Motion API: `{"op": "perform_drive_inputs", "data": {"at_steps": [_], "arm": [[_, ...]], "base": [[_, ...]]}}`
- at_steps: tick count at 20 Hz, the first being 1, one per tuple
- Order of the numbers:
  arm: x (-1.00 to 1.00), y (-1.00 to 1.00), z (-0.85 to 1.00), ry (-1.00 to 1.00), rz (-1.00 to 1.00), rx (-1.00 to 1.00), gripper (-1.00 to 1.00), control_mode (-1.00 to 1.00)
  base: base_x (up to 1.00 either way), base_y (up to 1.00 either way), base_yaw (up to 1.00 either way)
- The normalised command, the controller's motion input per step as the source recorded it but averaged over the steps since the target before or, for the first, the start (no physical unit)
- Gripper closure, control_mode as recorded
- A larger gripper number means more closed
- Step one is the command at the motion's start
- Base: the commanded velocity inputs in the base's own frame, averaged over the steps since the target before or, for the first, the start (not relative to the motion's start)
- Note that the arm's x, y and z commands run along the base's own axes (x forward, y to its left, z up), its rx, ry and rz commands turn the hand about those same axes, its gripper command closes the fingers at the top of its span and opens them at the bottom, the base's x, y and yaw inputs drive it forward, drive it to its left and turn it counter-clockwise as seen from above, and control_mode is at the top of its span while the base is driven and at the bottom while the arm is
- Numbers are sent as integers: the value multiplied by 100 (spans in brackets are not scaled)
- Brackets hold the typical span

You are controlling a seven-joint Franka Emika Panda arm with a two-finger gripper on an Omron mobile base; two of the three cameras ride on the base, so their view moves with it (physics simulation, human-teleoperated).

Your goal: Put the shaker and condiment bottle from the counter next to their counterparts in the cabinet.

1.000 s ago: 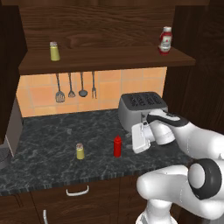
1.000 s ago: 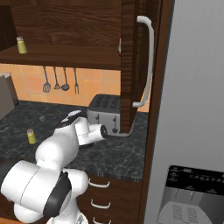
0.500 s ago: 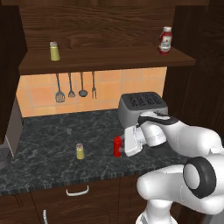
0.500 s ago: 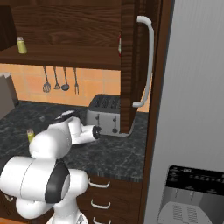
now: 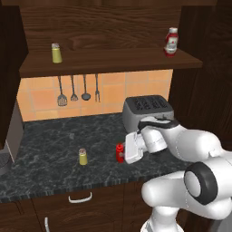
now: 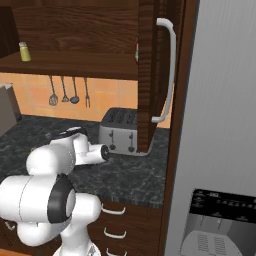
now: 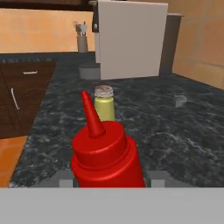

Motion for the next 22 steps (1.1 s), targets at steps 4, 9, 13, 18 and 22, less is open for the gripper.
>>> {"op": "perform_drive_inputs", "data": {"at_steps": [4, 9, 13, 18, 22], "arm": [[-5, 3, 90, 0, -29, 1, 100, -100], [-12, -5, 100, 6, -38, 0, 100, -100], [-14, -20, 100, 12, -42, -2, 100, -100], [-4, -37, 100, 9, -41, -1, 100, -100], [-1, -46, 100, 7, -44, 0, 100, -100]], "base": [[0, 0, 0], [0, 0, 0], [0, 0, 0], [0, 0, 0], [0, 0, 0]]}}
